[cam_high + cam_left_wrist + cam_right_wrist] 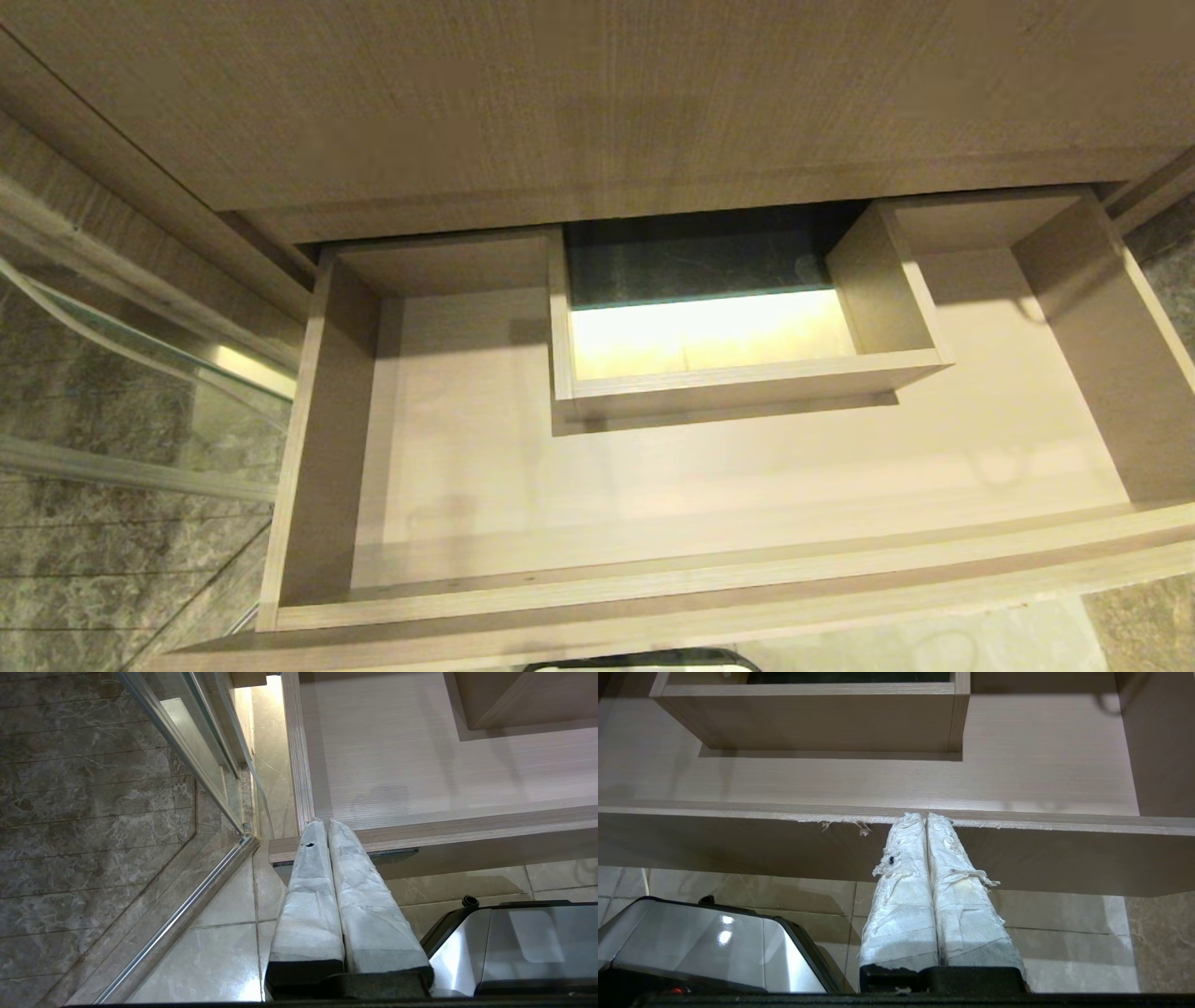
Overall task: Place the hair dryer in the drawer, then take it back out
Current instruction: Pick up the hairdryer
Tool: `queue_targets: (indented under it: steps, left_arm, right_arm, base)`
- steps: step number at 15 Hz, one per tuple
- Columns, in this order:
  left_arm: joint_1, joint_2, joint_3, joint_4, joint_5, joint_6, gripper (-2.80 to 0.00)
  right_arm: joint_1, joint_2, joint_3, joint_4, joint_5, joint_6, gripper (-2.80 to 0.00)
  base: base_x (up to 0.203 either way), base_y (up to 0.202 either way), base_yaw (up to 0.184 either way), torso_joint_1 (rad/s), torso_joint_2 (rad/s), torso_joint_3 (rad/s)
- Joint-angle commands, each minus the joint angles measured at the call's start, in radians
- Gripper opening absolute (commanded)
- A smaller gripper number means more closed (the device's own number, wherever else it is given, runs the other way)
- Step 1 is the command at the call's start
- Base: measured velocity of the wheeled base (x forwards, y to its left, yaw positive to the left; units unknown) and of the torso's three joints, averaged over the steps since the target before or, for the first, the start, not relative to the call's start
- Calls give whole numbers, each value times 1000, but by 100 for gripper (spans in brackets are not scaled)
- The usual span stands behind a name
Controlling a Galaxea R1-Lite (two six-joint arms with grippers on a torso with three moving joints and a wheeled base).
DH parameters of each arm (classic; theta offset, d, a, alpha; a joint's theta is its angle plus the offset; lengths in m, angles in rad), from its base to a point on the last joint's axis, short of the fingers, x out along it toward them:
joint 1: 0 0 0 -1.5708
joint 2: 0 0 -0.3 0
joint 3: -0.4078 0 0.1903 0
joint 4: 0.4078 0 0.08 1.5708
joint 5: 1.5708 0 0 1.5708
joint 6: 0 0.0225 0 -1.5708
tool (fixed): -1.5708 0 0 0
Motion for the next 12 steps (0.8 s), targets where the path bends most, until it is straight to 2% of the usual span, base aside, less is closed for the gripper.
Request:
queue_targets:
  steps: [1,5,8,12]
  left_arm:
    - [0,0,0,0,0,-1,-280]
    - [0,0,2,0,0,-1,-280]
    - [0,0,1,0,0,-1,-280]
    - [0,0,2,0,0,-1,-280]
  right_arm:
    - [0,-37,40,-2,2,-7,-280]
    - [1,-37,40,0,-1,2,-280]
    - [0,-37,40,0,-1,2,-280]
    - [1,-37,40,0,-1,1,-280]
  base:
    - [0,0,0,0,0,0]
    - [0,0,0,11,-18,-7]
    - [0,0,0,192,-118,-104]
    - [0,0,0,210,-539,-193]
